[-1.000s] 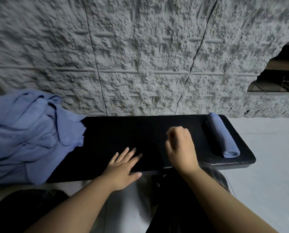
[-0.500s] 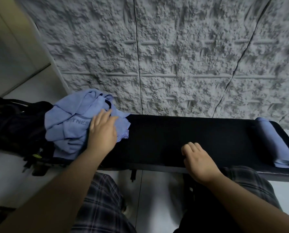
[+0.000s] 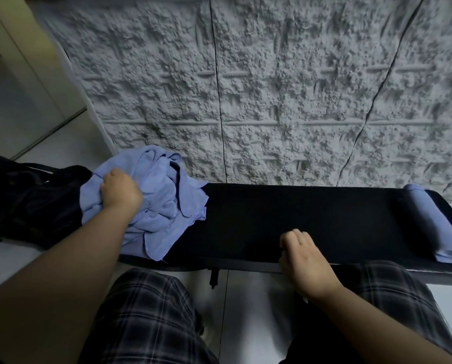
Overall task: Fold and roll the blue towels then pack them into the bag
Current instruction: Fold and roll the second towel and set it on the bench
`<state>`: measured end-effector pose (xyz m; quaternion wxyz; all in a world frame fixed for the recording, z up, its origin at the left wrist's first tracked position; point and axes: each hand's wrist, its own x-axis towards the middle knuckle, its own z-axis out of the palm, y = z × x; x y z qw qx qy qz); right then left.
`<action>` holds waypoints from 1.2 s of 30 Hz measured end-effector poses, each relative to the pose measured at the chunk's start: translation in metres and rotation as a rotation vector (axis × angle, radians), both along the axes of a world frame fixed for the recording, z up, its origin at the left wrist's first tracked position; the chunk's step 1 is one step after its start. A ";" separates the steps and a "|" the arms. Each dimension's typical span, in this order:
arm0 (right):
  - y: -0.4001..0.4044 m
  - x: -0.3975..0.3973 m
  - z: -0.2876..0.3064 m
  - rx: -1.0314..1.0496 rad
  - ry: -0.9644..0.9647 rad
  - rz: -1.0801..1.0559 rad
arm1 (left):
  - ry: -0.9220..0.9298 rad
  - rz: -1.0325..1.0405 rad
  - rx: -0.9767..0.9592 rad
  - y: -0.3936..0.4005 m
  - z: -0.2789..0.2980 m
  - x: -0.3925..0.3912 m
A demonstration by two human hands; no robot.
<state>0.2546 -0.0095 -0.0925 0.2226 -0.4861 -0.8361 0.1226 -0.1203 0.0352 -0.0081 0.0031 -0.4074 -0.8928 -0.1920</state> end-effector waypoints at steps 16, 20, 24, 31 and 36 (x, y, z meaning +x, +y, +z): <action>0.000 0.009 0.012 -0.137 0.008 -0.016 | 0.043 -0.210 0.604 -0.036 0.035 0.067; -0.003 0.008 0.016 -0.139 0.008 -0.024 | -0.164 -0.279 0.706 -0.048 0.054 0.084; -0.001 0.009 0.023 -0.126 0.030 -0.056 | -0.365 -0.362 0.783 -0.061 0.077 0.096; -0.004 -0.016 0.053 -0.165 0.288 -0.137 | -0.688 -0.545 0.740 -0.079 0.094 0.117; -0.029 -0.058 0.096 -0.445 0.646 0.146 | -0.793 -0.714 0.658 -0.096 0.077 0.157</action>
